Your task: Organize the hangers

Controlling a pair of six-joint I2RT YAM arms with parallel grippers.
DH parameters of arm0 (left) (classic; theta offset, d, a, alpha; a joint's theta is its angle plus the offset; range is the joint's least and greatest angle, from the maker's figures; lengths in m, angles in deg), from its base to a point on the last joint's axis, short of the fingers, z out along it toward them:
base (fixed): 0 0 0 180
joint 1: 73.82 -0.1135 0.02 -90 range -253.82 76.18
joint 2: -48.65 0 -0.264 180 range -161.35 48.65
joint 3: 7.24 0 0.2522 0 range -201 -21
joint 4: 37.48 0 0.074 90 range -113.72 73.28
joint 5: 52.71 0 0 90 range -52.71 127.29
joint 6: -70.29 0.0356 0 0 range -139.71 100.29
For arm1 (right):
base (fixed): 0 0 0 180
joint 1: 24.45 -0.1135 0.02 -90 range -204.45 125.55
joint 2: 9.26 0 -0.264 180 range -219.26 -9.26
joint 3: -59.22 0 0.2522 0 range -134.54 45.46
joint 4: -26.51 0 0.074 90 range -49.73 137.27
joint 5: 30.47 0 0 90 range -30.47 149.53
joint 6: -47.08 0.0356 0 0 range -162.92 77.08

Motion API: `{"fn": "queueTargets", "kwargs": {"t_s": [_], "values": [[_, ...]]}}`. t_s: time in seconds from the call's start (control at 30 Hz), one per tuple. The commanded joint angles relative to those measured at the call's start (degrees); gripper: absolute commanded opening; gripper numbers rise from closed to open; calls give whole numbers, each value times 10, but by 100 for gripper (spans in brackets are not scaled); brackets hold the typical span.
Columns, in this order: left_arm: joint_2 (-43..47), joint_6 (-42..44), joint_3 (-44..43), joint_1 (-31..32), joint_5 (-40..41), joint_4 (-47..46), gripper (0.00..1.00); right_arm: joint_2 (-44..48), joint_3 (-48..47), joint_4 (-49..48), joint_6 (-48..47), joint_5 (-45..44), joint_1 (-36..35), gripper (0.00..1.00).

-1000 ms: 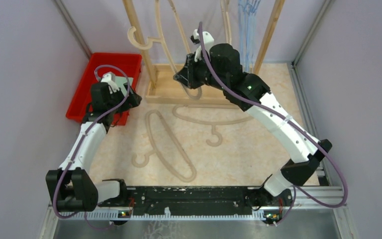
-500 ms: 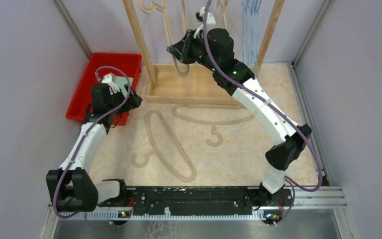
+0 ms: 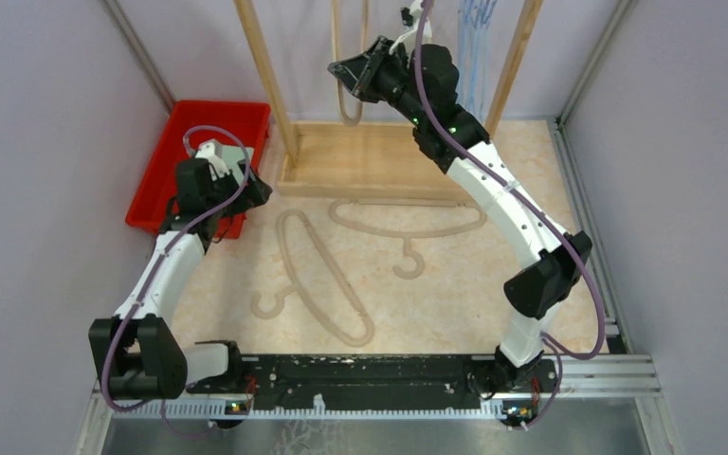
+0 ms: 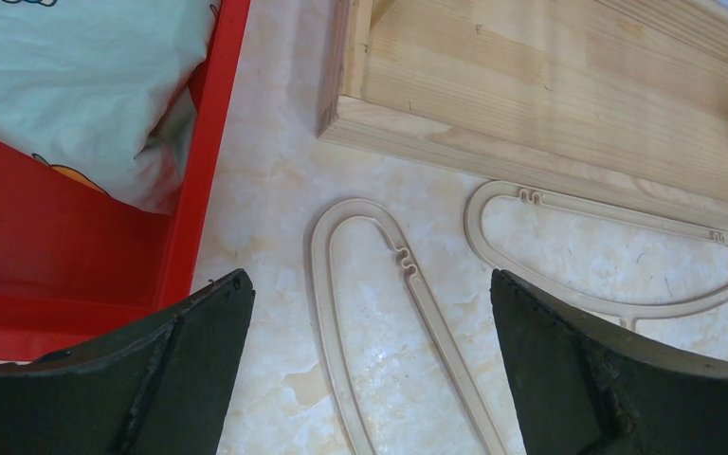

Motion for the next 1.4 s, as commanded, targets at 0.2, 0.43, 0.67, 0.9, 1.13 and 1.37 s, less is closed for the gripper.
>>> {"fn": "queueTargets", "kwargs": {"t_s": [0.2,0.43,0.67,0.9,1.13,1.37], "values": [[-16,8,-4,-3,-17,-20,100,57,106,-64,69,-73,35,0],[-25,7,-10,-3,-25,-18,100,91,138,-48,137,-52,74,0],[-28,7,-12,-2,-29,-18,100,111,146,-13,159,-75,85,0],[-21,1,-1,-3,-34,-19,100,124,170,12,166,-69,90,7],[-9,-3,8,-2,-32,-19,100,142,173,20,144,-71,90,63],[-2,-5,15,-2,-31,-20,100,156,142,44,98,-43,88,79]]}}
